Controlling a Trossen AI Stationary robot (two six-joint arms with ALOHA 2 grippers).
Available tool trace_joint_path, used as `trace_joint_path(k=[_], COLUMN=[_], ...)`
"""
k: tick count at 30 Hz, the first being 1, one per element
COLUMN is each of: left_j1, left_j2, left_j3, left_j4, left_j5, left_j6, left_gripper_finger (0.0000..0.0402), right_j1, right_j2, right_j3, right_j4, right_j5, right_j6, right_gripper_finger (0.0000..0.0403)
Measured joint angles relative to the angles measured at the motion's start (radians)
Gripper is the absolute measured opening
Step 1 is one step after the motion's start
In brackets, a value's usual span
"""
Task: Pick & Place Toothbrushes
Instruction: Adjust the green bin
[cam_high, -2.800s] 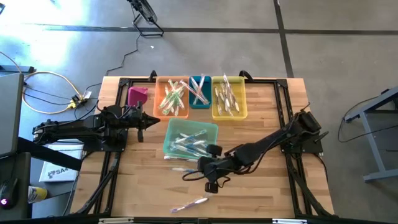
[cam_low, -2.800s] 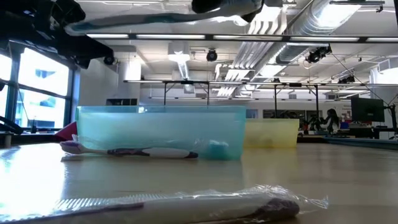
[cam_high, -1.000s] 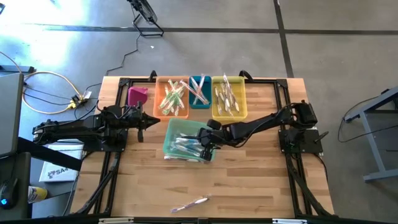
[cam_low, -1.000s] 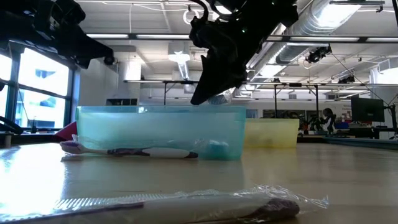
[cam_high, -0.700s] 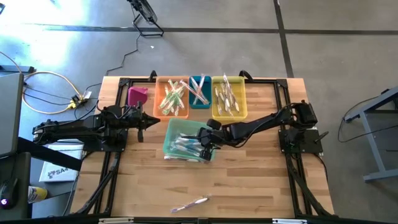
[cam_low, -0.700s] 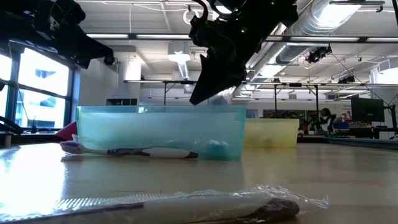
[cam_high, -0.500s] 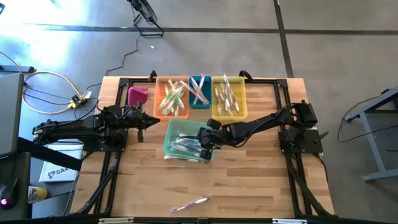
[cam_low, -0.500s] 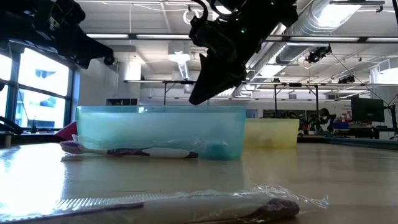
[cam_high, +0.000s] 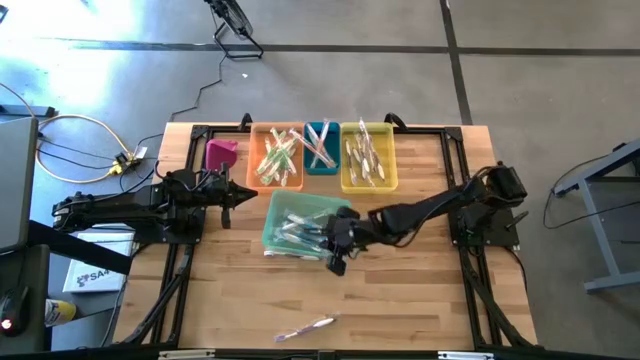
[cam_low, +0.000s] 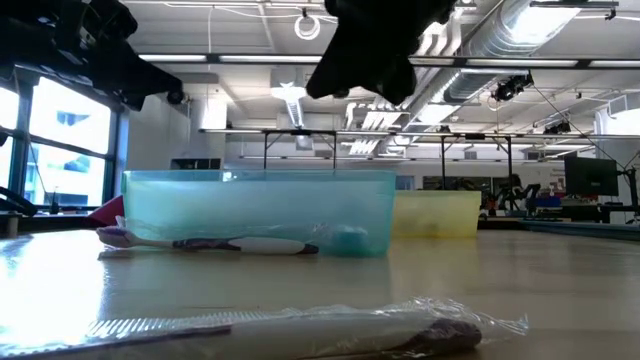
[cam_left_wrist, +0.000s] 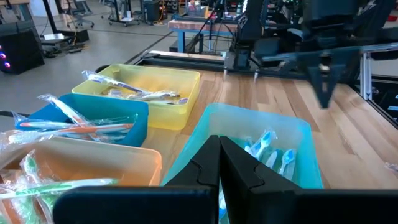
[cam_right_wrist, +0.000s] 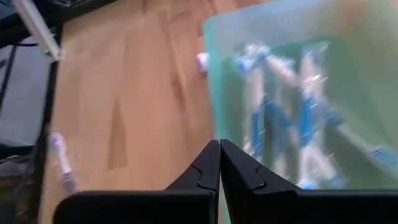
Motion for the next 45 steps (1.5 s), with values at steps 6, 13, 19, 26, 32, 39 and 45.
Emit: trace_joint_path(k=[6,13,19,26,32,39,45], left_j1=[0.0,0.0,0.0,0.0,0.0,0.0,0.0], left_j2=[0.0,0.0,0.0,0.0,0.0,0.0,0.0], left_j3=[0.0,0.0,0.0,0.0,0.0,0.0,0.0], left_j4=[0.0,0.0,0.0,0.0,0.0,0.0,0.0], left_j5=[0.0,0.0,0.0,0.0,0.0,0.0,0.0], left_j6=[0.0,0.0,0.0,0.0,0.0,0.0,0.0], left_gripper_finger=[0.0,0.0,0.0,0.0,0.0,0.0,0.0], right_j1=[0.106,0.183,0.187,0.179,0.173,0.149,0.132], right_j2=[0.025,0.058,0.137,0.189,0.19,0.19,0.189], right_j3=[0.0,-0.003,-0.001,-0.001,-0.001,-0.001,-0.001], right_j4=[-0.03,-0.093,-0.109,-0.108,-0.11,-0.126,-0.127], right_j5=[0.112,0.228,0.227,0.288,0.396,0.45,0.469], right_j6=[0.124,0.267,0.341,0.391,0.395,0.418,0.418], right_gripper_finger=[0.0002,0.0002,0.0002,0.0002,0.0002,0.0002,0.0002])
